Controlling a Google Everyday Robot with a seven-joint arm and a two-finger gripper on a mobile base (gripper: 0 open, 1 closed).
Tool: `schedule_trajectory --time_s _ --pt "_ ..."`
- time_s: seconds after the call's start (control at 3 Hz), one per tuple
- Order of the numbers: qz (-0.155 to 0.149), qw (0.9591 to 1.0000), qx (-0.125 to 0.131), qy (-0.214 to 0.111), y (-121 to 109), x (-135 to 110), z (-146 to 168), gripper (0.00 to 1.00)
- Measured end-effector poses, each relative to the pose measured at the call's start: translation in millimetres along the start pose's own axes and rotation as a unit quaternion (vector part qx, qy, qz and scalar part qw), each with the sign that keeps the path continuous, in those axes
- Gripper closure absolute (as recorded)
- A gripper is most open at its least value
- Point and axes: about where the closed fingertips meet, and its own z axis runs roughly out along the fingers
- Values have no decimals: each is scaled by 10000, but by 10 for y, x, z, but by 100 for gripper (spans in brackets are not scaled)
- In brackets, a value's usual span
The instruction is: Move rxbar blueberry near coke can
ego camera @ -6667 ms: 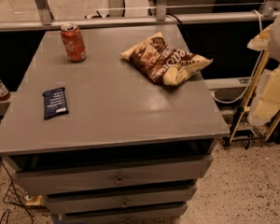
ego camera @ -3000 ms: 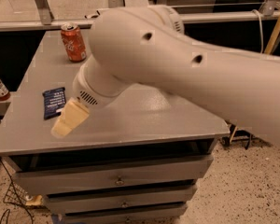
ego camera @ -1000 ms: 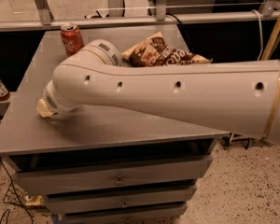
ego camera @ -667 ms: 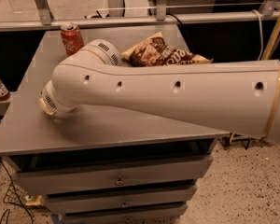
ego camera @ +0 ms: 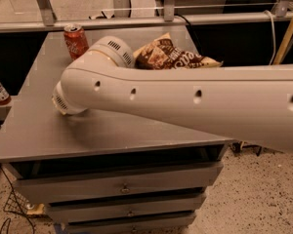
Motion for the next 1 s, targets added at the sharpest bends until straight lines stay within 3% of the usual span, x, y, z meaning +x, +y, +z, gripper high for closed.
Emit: schedule_trajectory --time_s 0.33,0.67,1.0 --pt "60 9964 820 -223 -527 -39 -423 100" --pt "21 9948 975 -286 -608 -70 -502 100" --pt "21 9948 975 -286 -608 -70 -502 100"
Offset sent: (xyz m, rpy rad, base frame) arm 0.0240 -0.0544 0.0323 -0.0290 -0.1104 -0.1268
